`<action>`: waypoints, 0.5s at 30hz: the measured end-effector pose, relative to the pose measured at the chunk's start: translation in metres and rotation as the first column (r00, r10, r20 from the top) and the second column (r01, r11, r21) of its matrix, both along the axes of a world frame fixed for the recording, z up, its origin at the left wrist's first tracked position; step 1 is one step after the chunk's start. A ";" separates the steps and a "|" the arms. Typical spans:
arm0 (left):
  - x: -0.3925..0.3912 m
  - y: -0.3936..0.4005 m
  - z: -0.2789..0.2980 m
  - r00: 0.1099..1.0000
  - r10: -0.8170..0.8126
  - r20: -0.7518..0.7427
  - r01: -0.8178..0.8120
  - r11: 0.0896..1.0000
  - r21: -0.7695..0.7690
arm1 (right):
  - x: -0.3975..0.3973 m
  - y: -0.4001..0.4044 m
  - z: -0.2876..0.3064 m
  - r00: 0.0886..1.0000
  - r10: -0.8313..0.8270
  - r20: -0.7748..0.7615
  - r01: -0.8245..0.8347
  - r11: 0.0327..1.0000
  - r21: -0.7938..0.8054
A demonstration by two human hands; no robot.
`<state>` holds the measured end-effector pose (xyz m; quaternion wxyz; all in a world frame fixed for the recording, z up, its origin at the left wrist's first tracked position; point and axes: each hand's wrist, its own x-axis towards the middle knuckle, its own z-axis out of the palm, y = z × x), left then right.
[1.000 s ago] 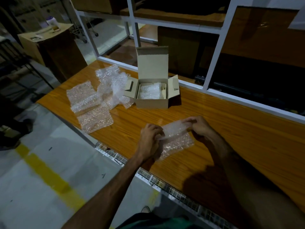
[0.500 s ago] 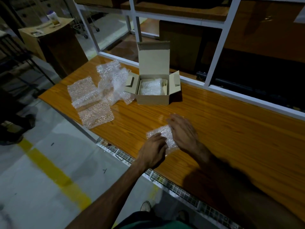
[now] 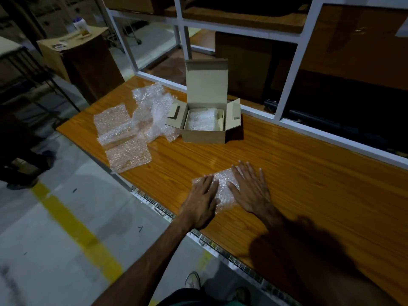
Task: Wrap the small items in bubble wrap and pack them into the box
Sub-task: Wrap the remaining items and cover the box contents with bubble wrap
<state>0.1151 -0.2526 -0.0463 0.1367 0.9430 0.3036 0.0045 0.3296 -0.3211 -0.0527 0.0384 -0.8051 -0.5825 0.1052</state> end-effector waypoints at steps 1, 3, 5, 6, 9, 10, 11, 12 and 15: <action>0.000 -0.001 0.001 0.999 0.025 -0.036 -0.026 0.999 -0.026 | 0.003 -0.001 0.001 1.000 0.003 -0.007 -0.003 1.000 -0.008; 0.002 0.000 0.007 0.994 0.068 -0.086 -0.073 0.996 -0.050 | 0.010 -0.001 0.003 0.999 0.025 -0.034 -0.025 1.000 -0.014; 0.005 0.005 0.013 0.983 0.114 -0.141 -0.124 0.990 -0.062 | 0.018 0.004 0.007 0.993 0.058 -0.103 -0.059 0.998 -0.006; 0.007 0.009 0.017 0.978 0.134 -0.160 -0.147 0.987 -0.068 | 0.022 0.009 0.013 0.986 0.072 -0.153 -0.073 0.997 0.002; 0.015 0.023 0.026 0.973 0.173 -0.153 -0.187 0.979 -0.080 | 0.030 0.027 0.032 0.978 0.127 -0.166 -0.136 0.990 -0.042; 0.017 0.028 0.030 0.971 0.180 -0.155 -0.193 0.979 -0.071 | 0.033 0.031 0.036 0.979 0.140 -0.146 -0.150 0.987 -0.058; 0.019 0.032 0.033 0.967 0.189 -0.170 -0.202 0.978 -0.058 | 0.036 0.035 0.039 0.981 0.137 -0.140 -0.147 0.987 -0.071; 0.020 0.034 0.037 0.962 0.202 -0.184 -0.215 0.975 -0.055 | 0.039 0.038 0.040 0.981 0.120 -0.151 -0.134 0.987 -0.087; 0.021 0.036 0.037 0.954 0.280 -0.104 -0.294 0.943 -0.155 | 0.044 0.040 0.044 0.972 0.093 -0.217 -0.125 0.983 -0.137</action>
